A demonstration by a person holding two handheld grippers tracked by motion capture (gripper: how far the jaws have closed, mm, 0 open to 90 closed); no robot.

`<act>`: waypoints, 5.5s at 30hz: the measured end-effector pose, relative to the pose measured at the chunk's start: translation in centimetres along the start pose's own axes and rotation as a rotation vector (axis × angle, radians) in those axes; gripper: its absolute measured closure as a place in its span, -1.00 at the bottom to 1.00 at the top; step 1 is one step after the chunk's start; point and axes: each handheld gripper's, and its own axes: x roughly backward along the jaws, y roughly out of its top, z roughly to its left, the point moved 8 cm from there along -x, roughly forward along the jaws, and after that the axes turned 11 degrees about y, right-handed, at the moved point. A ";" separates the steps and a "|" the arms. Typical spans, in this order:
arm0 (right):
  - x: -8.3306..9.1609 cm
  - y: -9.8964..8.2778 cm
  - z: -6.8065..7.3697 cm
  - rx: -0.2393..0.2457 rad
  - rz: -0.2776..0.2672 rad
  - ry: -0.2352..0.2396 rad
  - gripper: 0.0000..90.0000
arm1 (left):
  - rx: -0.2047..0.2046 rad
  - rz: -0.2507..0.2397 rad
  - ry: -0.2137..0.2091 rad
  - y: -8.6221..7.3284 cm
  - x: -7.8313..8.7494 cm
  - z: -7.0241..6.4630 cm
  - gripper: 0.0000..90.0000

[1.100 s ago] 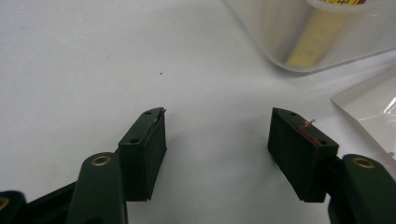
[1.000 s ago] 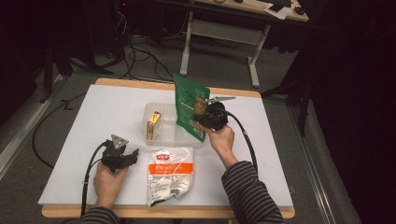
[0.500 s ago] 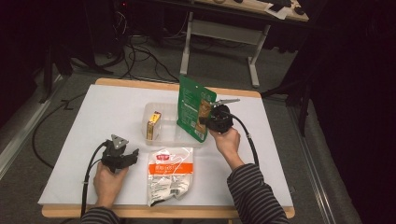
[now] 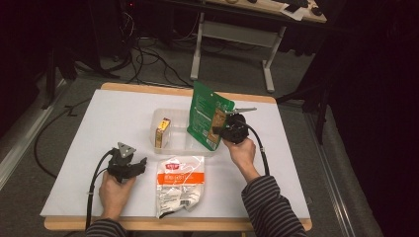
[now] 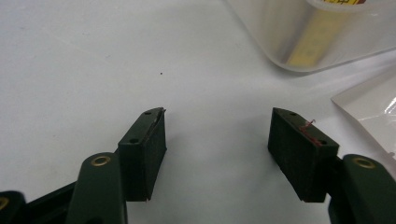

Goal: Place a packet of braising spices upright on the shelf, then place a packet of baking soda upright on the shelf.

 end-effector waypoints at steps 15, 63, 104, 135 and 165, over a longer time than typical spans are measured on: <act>2.4 0.4 -0.1 0.045 -0.068 -0.048 0.37 | 0.000 0.003 -0.003 0.0 0.0 0.0 -0.16; 5.2 -13.9 -7.0 0.012 -0.043 -0.297 0.02 | 0.002 0.051 -0.095 0.3 1.6 -0.8 -0.38; 5.2 -13.9 -7.0 0.016 -0.044 -0.303 0.02 | -0.074 0.188 -0.294 -1.5 5.2 -9.8 -0.41; 5.2 -13.9 -7.0 0.008 -0.045 -0.295 0.01 | -0.214 0.135 -0.134 -1.1 5.1 -10.6 1.00; 3.0 -12.3 2.0 -0.085 0.079 0.119 -0.02 | -0.147 0.066 -0.224 -1.8 5.7 -9.5 0.64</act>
